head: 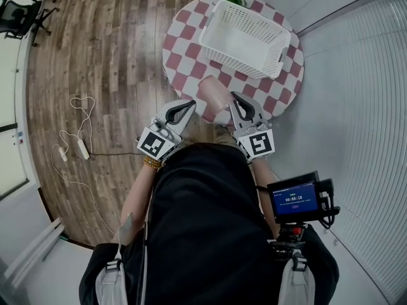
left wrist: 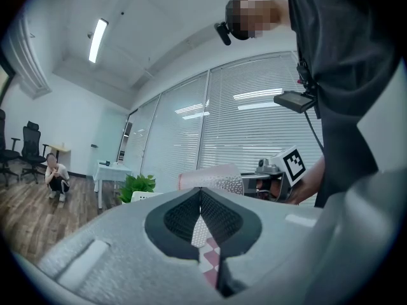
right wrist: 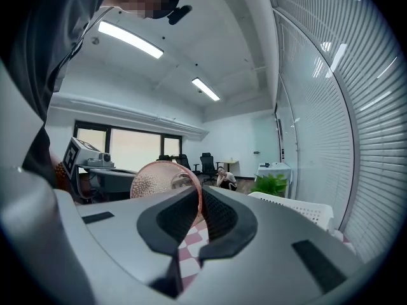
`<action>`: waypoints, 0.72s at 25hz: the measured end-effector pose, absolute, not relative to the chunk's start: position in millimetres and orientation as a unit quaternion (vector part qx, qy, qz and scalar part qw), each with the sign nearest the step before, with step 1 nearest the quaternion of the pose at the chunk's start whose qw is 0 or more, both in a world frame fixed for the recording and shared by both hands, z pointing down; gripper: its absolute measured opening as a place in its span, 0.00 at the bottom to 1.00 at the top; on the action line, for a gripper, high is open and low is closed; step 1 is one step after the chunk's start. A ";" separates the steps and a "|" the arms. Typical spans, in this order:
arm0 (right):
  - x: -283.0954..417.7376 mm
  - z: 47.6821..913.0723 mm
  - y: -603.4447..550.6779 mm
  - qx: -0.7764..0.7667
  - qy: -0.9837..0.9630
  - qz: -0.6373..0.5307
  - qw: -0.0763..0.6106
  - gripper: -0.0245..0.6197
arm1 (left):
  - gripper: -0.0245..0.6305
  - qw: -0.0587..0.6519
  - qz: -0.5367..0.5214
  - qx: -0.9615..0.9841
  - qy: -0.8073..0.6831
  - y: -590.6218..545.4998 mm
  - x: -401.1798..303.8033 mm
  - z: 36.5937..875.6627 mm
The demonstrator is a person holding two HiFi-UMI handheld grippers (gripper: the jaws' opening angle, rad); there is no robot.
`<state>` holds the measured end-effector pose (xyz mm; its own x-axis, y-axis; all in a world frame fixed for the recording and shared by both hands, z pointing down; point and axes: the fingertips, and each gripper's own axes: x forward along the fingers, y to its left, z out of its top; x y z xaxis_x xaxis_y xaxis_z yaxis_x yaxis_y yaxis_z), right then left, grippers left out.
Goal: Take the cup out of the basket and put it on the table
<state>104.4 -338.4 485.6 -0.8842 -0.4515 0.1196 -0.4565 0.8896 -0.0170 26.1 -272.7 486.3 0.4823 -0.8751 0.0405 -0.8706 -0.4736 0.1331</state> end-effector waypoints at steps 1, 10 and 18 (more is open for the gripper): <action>103.7 485.4 -339.1 0.234 -0.970 0.022 0.056 0.07 | 0.04 0.070 -0.017 0.857 -0.509 -272.5 25.2 486.0; 103.8 483.7 -342.7 0.241 -0.968 0.019 0.064 0.07 | 0.04 0.072 -0.018 0.859 -0.507 -273.5 25.7 485.4; 107.2 486.8 -348.7 0.248 -0.966 0.017 0.072 0.07 | 0.04 0.067 -0.012 0.864 -0.499 -278.7 28.8 488.6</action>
